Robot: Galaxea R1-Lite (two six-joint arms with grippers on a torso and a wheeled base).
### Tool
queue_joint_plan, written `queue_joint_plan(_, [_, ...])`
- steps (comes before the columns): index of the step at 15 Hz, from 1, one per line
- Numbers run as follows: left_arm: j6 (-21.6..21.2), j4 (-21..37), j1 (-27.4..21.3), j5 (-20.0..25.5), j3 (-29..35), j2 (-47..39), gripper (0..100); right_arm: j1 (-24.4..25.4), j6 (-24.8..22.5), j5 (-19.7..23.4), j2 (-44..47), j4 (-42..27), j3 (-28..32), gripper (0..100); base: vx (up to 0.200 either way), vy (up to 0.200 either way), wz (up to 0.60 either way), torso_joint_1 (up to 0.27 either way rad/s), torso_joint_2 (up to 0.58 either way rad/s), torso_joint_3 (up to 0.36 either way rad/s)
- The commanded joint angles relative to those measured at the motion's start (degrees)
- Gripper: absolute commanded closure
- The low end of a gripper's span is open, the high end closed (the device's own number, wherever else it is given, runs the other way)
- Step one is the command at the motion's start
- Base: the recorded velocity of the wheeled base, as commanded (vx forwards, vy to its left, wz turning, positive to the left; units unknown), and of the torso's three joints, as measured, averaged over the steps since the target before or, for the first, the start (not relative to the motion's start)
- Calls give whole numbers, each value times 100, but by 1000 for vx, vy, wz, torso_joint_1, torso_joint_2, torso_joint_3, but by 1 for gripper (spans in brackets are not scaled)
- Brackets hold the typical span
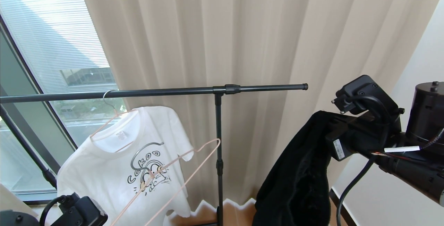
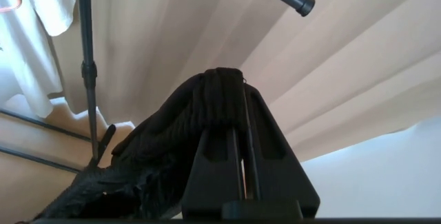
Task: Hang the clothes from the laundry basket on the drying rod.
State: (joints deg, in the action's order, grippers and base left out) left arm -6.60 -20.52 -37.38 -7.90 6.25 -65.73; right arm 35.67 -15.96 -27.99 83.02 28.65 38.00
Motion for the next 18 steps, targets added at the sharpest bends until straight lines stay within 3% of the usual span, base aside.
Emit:
queue_joint_plan(1, [0,-5,-173,-1,-37,8,100,54,-4,-163,197,115,-12,100,0,0,0,0,0,0])
queue_joint_plan(6, [27,-23,-165,368,-28,87,100,80,-4,-312,303,308,-12,100,0,0,0,0,0,0])
queue_joint_plan(18, [27,-23,-173,386,-37,96,100,124,-4,-321,320,308,-3,100,0,0,0,0,0,0])
